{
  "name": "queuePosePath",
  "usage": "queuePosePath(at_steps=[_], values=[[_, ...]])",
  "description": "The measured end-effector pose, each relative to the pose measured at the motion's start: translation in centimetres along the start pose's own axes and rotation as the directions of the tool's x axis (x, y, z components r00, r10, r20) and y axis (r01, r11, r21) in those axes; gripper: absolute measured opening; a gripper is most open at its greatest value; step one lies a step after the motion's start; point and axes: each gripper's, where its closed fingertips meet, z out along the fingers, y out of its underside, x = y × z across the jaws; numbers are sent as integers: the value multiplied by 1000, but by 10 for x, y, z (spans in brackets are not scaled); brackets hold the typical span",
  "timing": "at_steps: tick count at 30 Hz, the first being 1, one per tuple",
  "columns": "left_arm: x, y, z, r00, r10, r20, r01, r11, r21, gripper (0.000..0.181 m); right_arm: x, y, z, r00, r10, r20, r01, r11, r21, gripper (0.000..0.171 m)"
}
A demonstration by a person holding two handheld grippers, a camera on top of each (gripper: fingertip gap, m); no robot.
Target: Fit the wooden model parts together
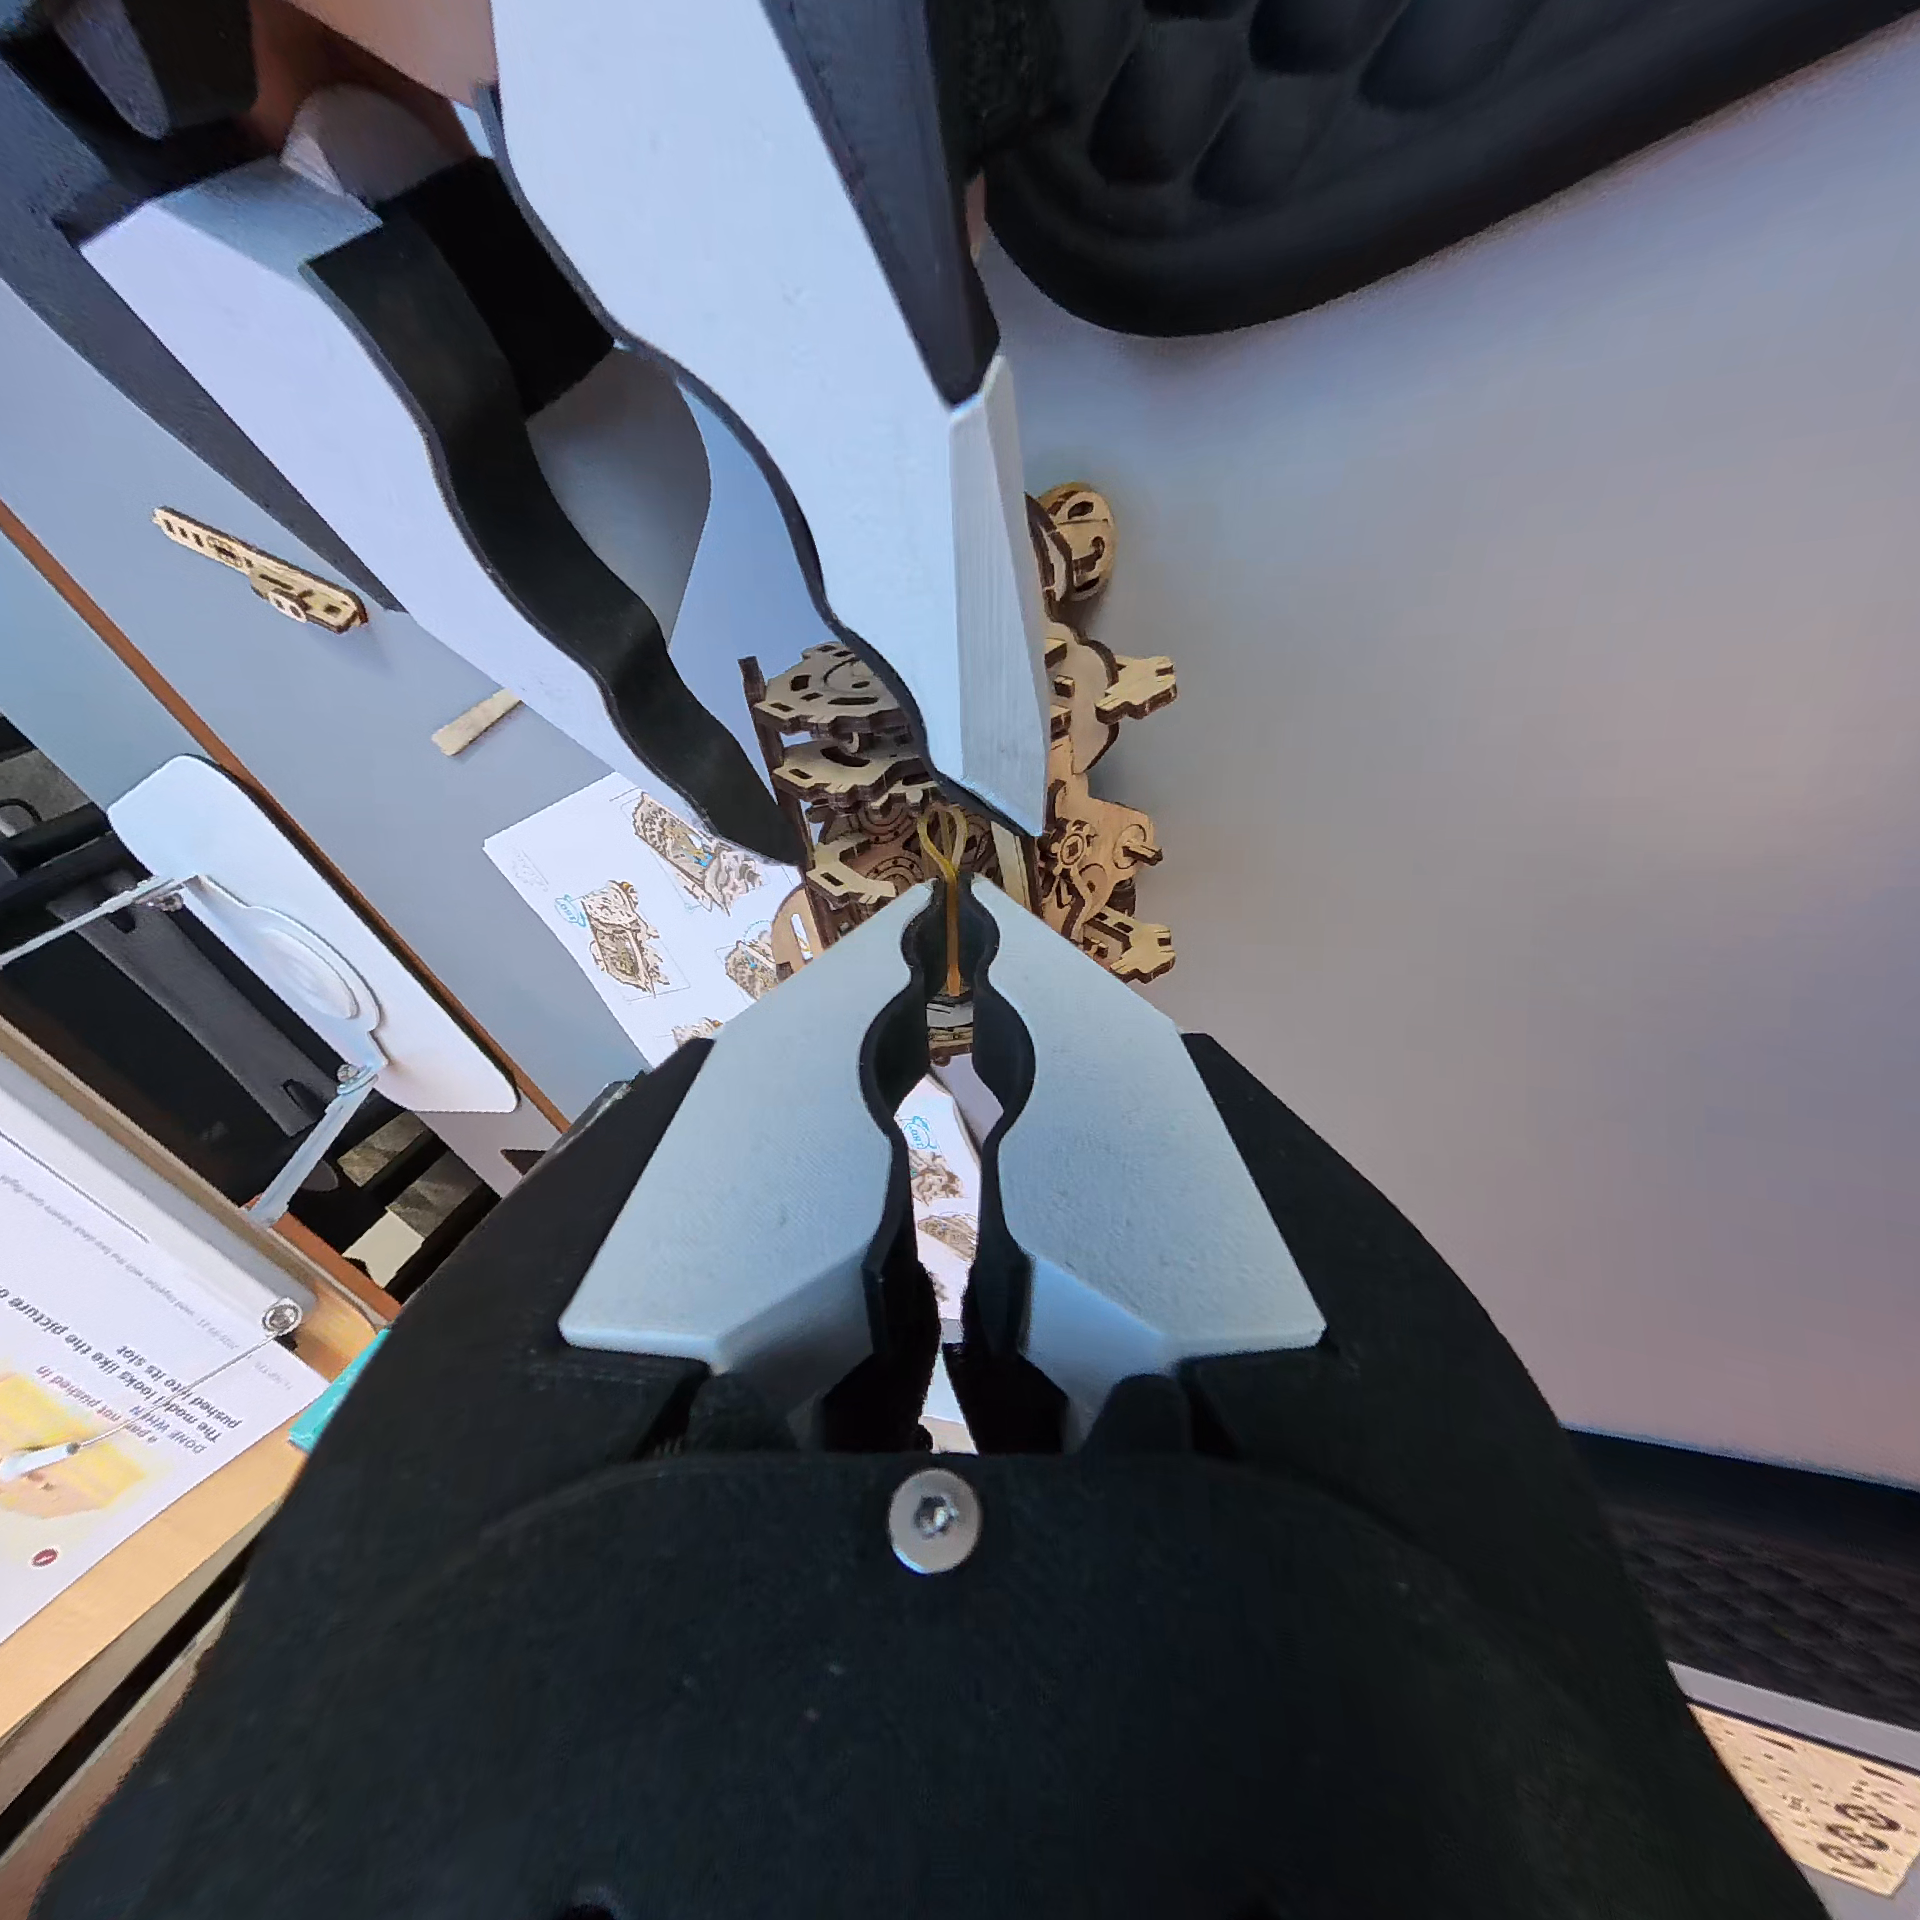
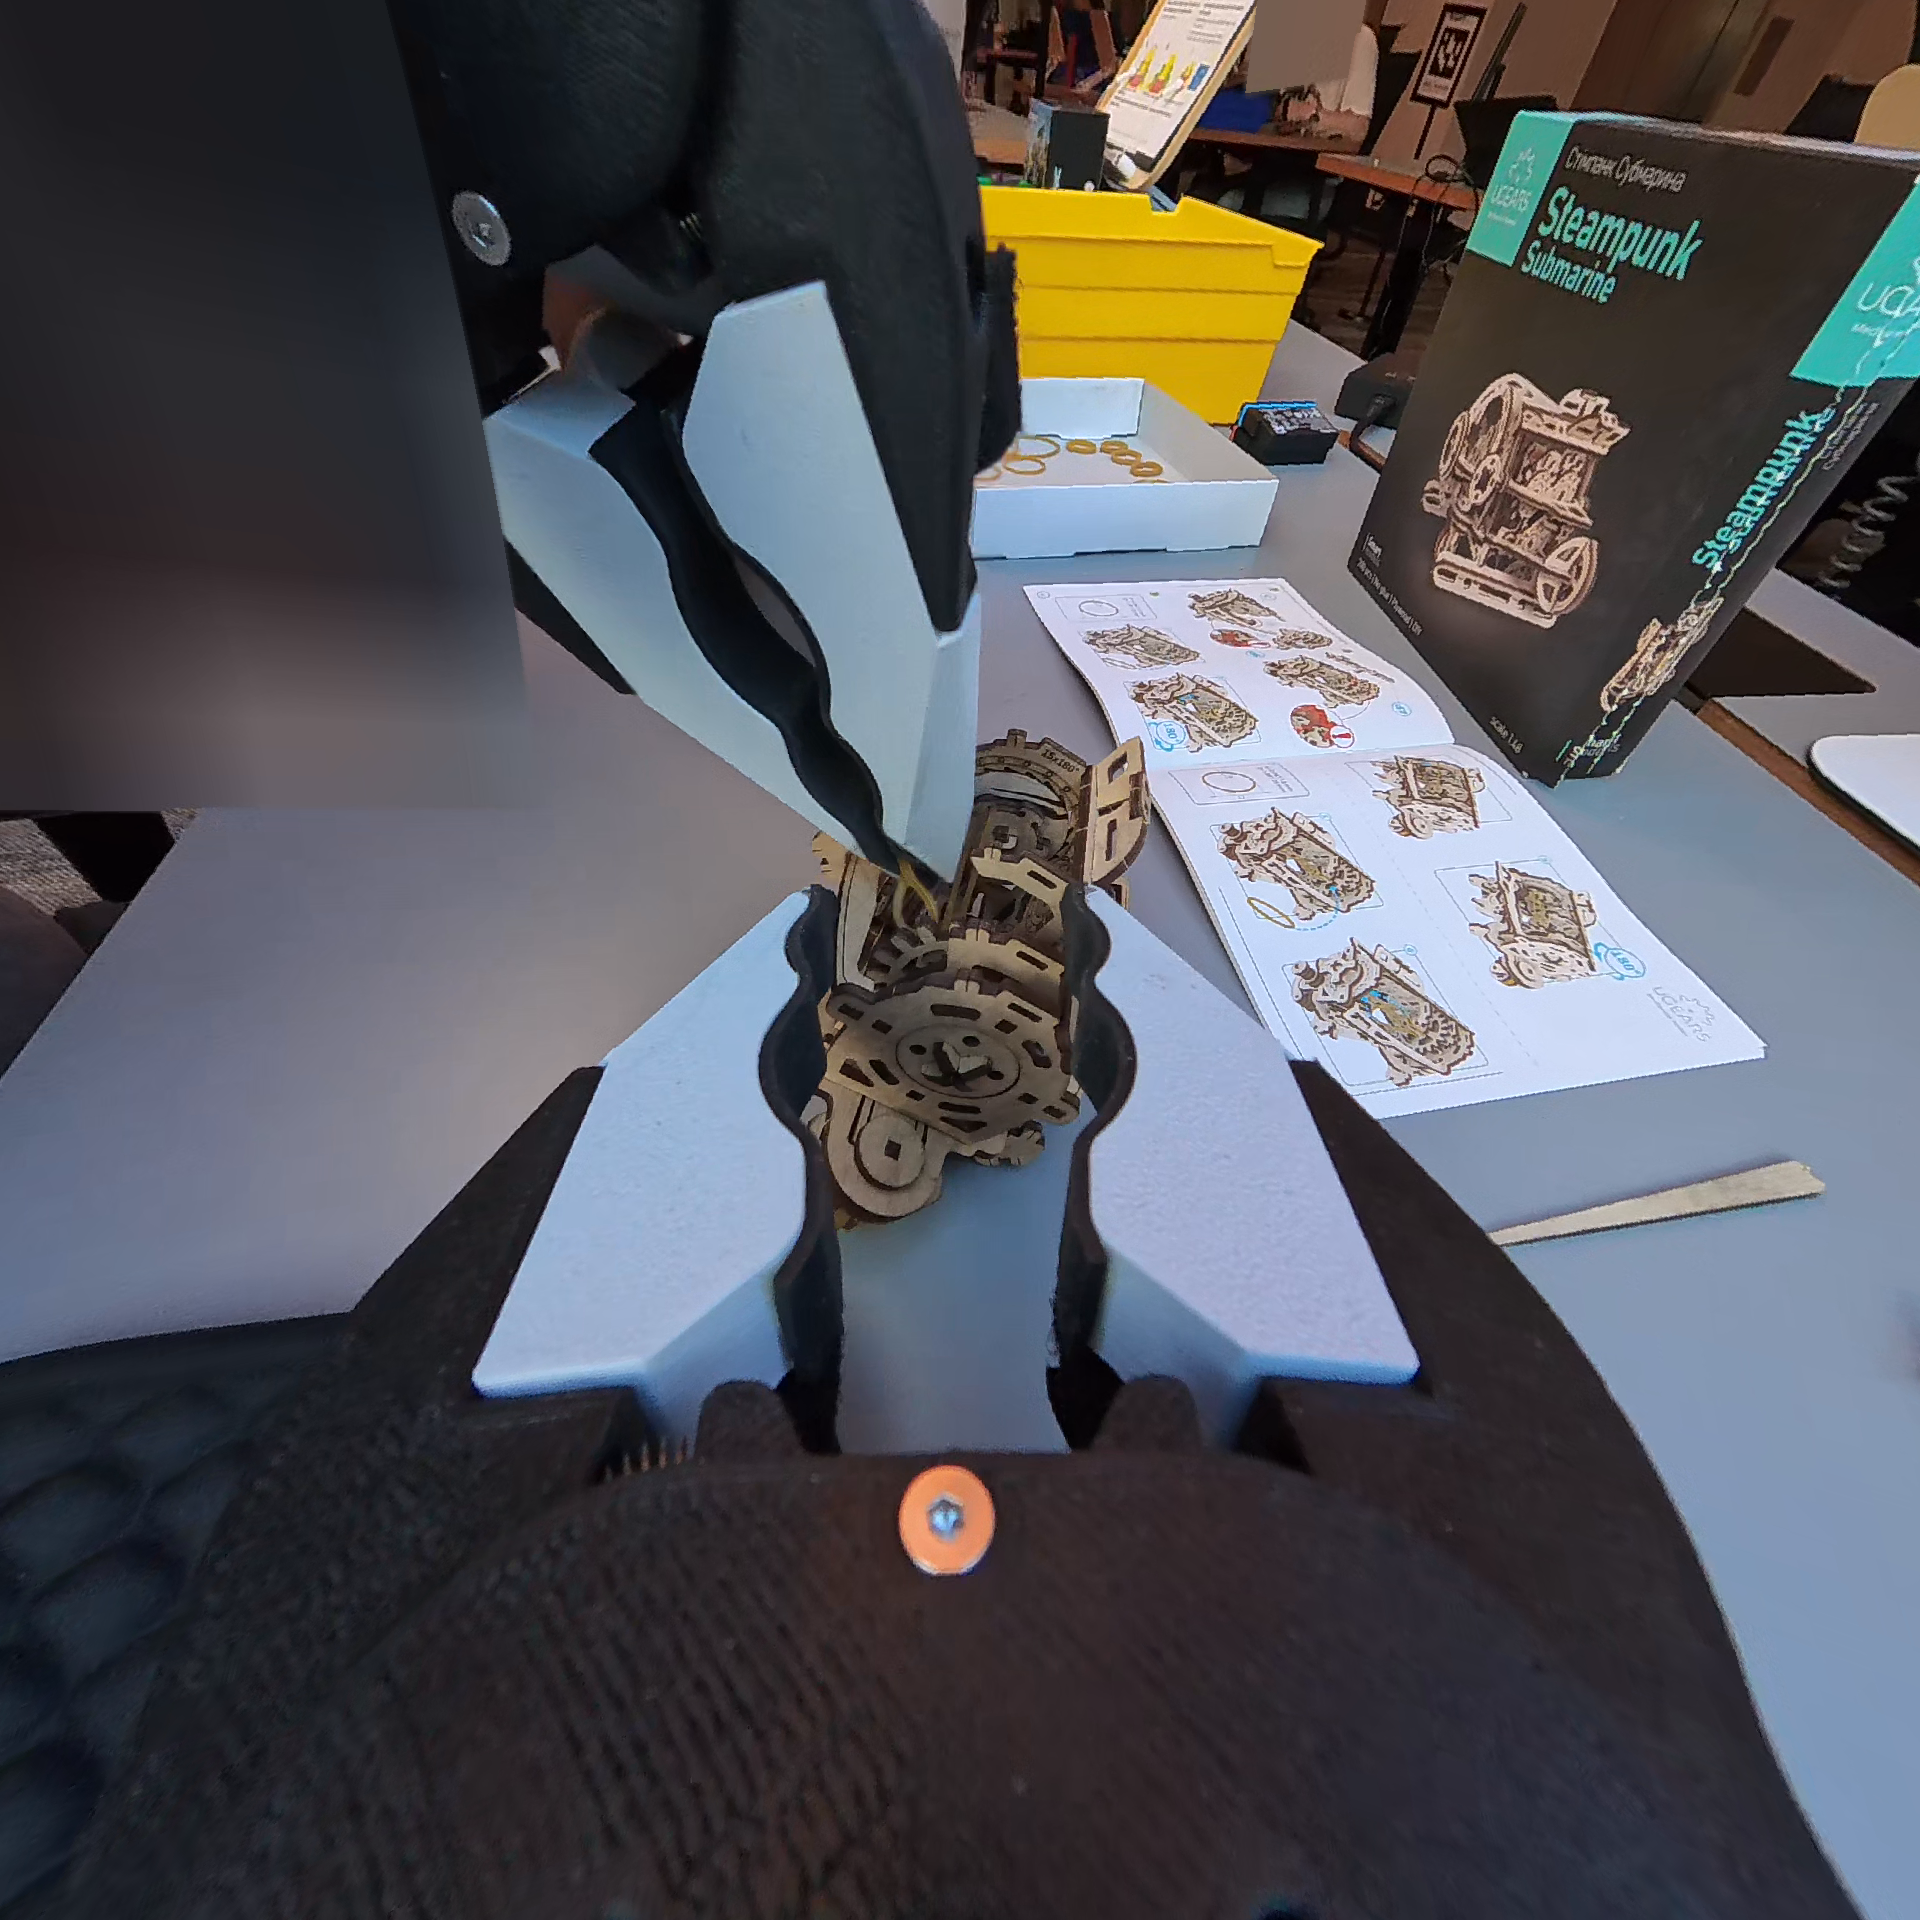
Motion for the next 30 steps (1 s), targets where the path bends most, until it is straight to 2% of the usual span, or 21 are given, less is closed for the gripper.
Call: queuePosePath(at_steps=[12,30], values=[[-2,-1,3,999,36,-33,-38,997,-64,0,2,3,-1,1000,-5,-15,4,1000,-19,46],[-6,5,4,994,108,-12,-109,976,-190,0,7,-1,-10,999,-12,-47,12,1000,-2,46]])
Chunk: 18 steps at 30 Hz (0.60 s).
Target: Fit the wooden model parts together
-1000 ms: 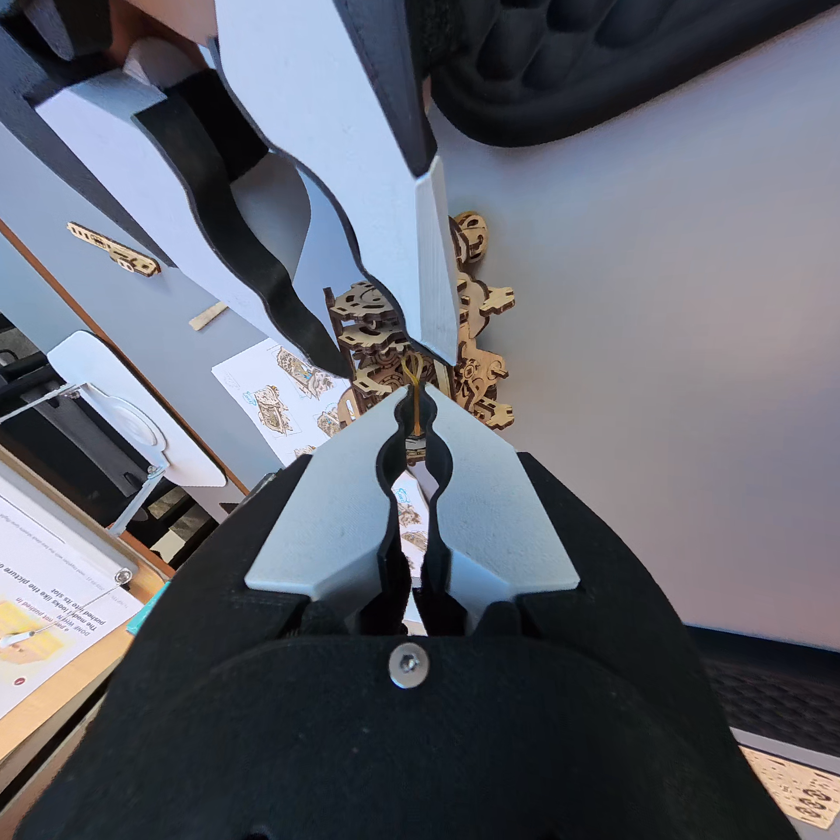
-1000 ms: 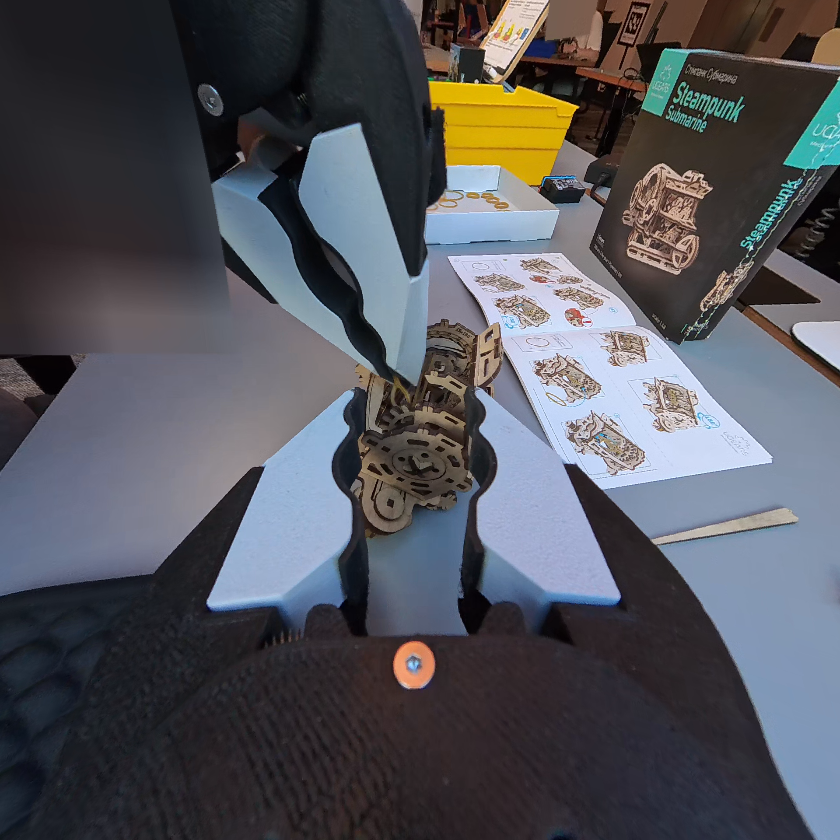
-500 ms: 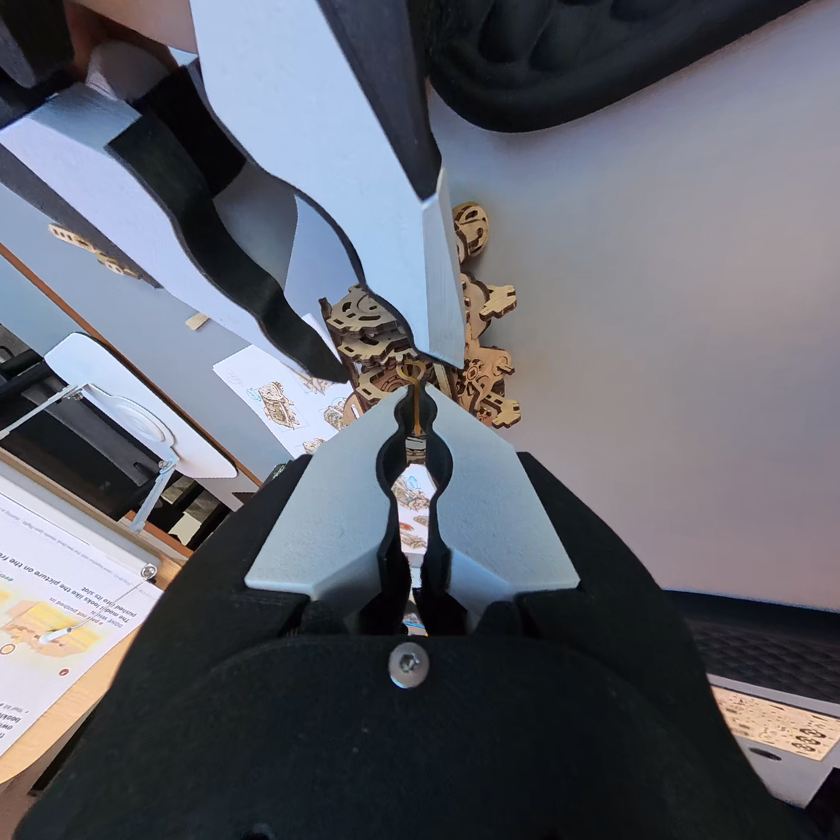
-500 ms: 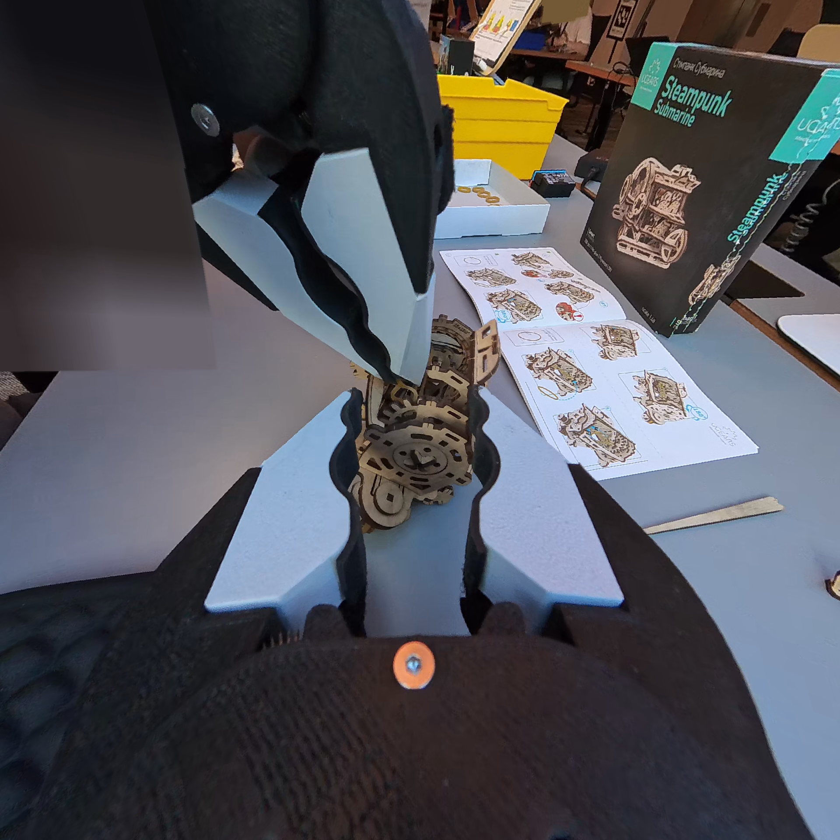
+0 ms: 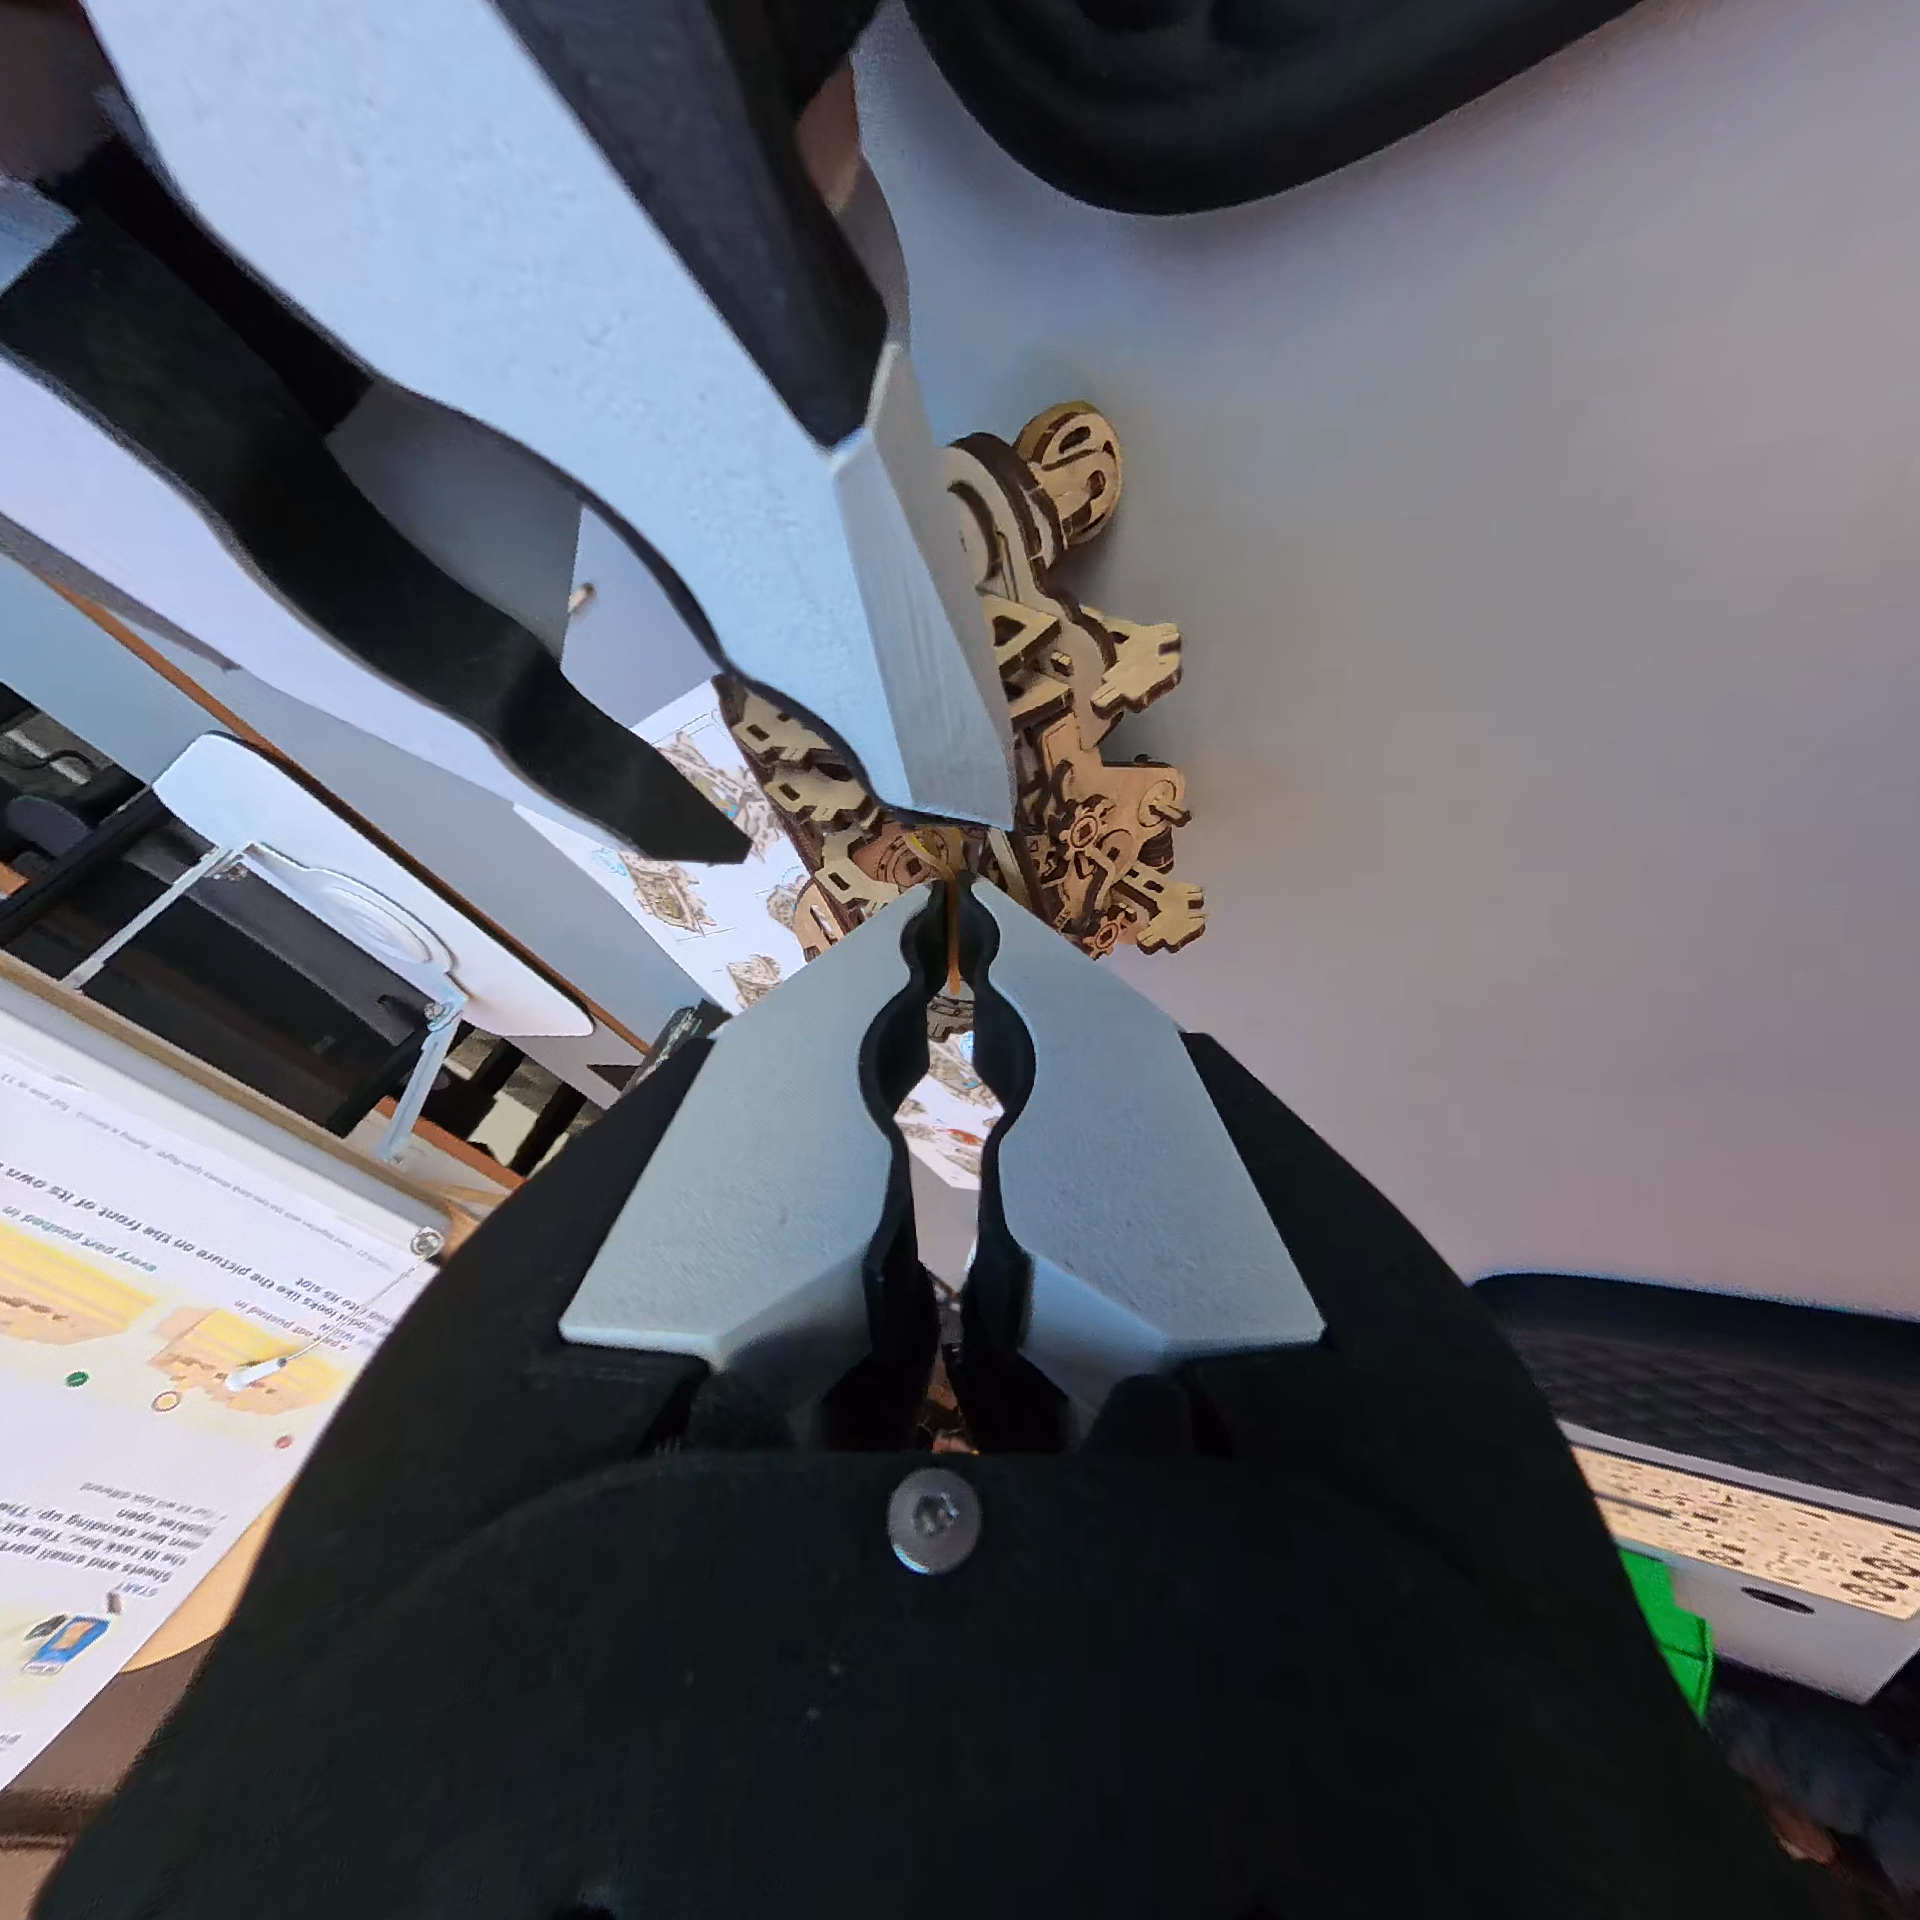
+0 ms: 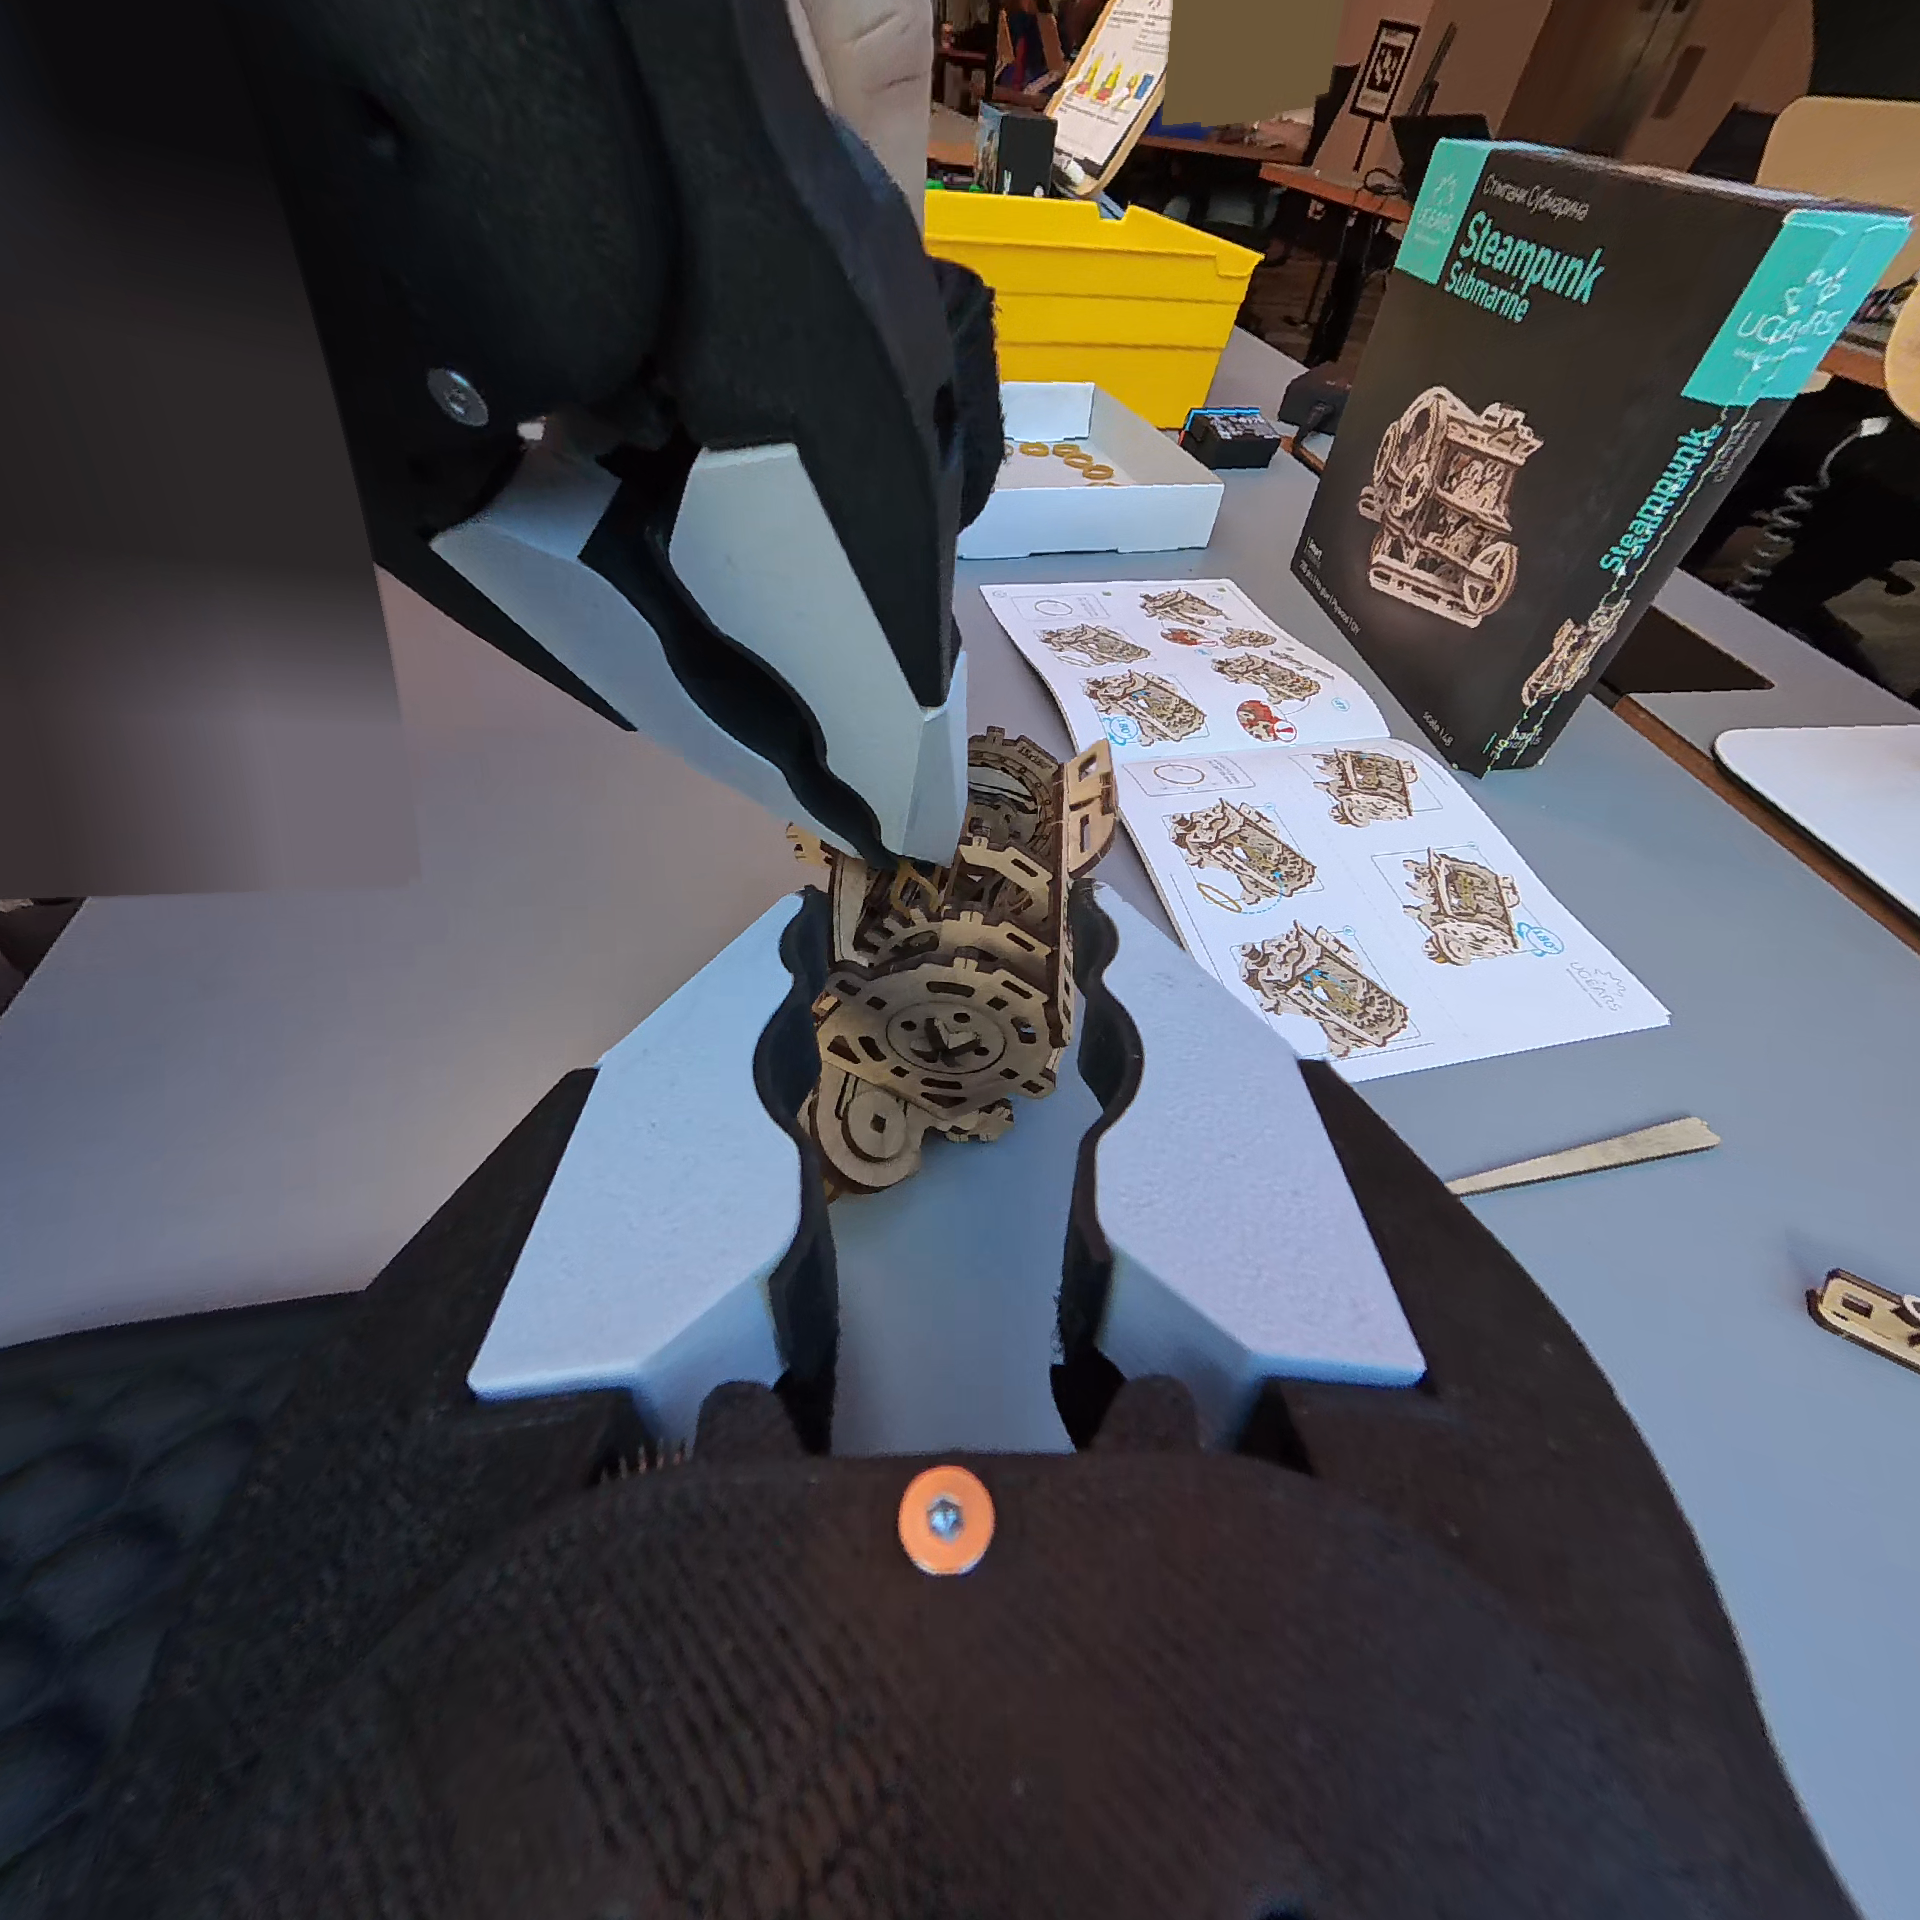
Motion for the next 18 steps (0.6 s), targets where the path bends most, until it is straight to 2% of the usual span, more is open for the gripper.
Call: queuePosePath(at_steps=[4,18], values=[[-1,2,1,1000,14,26,-14,1000,-18,0,0,-1,-2,1000,-3,-3,3,1000,2,46],[1,-5,-1,998,-59,11,58,994,89,0,2,1,-6,1000,-12,-21,12,1000,-14,46]])
